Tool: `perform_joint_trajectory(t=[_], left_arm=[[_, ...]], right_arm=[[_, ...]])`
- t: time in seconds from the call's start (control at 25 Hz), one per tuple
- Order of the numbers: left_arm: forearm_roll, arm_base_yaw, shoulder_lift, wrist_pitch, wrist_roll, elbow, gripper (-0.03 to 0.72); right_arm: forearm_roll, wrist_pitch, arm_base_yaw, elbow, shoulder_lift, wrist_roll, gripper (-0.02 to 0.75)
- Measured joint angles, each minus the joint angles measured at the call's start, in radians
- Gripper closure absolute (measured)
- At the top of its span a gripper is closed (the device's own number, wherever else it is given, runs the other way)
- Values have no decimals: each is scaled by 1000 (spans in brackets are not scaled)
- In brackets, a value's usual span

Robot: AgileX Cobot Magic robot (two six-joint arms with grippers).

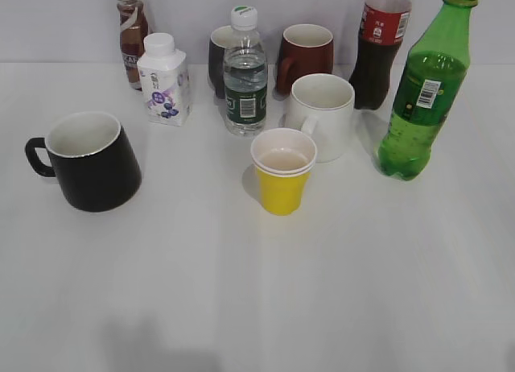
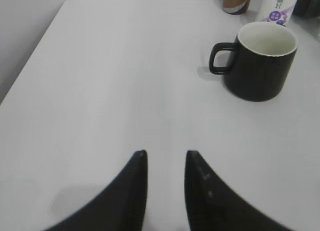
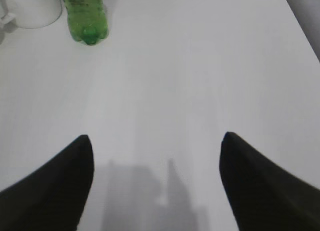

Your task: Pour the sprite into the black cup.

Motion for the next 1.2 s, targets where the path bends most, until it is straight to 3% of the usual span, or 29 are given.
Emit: perform_joint_trajectory(t=[0.16,0.32,0.48,0.72,1.0,1.2], left_arm=[[-24,0,1,-89,0,-17,485],[-26,0,57,-515,0,3,485],[-27,0,201,-962,0,105,485],[-20,0,631,-1516,0,296,483],[-18,0,1197,-1902,0,314,463],[82,0,1432,-1990,0,317,449]], right_arm=[[-11,0,0,0,0,0,150],[0,0,0,0,0,0,150],[-11,0,0,0,0,0,150],[0,0,0,0,-1,0,150],[-4,0,0,0,-1,0,150],[-3,0,0,0,-1,0,150]])
